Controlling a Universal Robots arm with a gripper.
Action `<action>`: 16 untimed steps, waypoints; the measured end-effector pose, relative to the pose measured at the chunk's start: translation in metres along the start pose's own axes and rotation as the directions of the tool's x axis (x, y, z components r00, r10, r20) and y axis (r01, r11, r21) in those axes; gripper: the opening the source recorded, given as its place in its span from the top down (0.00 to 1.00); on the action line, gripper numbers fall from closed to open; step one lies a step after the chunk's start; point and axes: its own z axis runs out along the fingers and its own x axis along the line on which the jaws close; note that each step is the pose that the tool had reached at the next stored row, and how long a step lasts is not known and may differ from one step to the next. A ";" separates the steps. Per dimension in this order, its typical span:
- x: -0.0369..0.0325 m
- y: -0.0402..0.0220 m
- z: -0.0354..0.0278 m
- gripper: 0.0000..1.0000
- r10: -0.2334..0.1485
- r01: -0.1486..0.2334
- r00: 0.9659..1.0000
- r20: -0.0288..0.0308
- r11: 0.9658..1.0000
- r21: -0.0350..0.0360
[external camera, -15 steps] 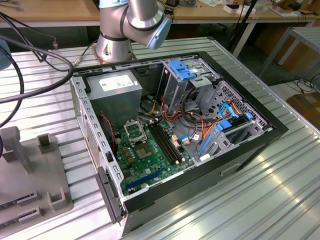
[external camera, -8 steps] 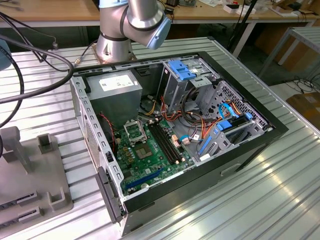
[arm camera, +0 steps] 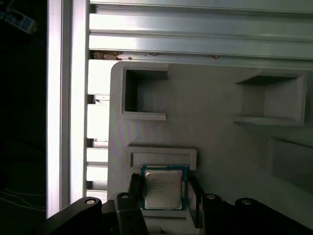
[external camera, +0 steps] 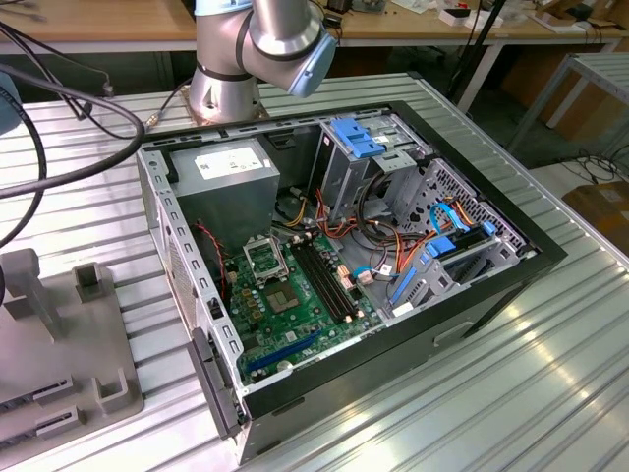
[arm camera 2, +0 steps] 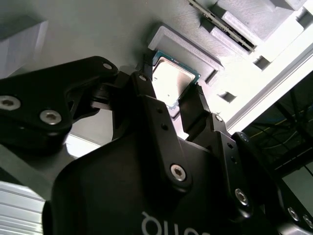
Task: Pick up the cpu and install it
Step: 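Pick up the cpu and move it towards the insertion slot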
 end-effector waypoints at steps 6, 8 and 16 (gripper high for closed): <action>-0.0004 -0.0001 -0.0081 0.53 0.000 0.000 1.000 -0.002 1.000 0.000; -0.0004 -0.0002 -0.0097 0.53 0.000 0.000 1.000 -0.002 1.000 0.000; -0.0002 -0.0002 -0.0153 0.53 0.000 0.000 1.000 -0.003 1.000 0.000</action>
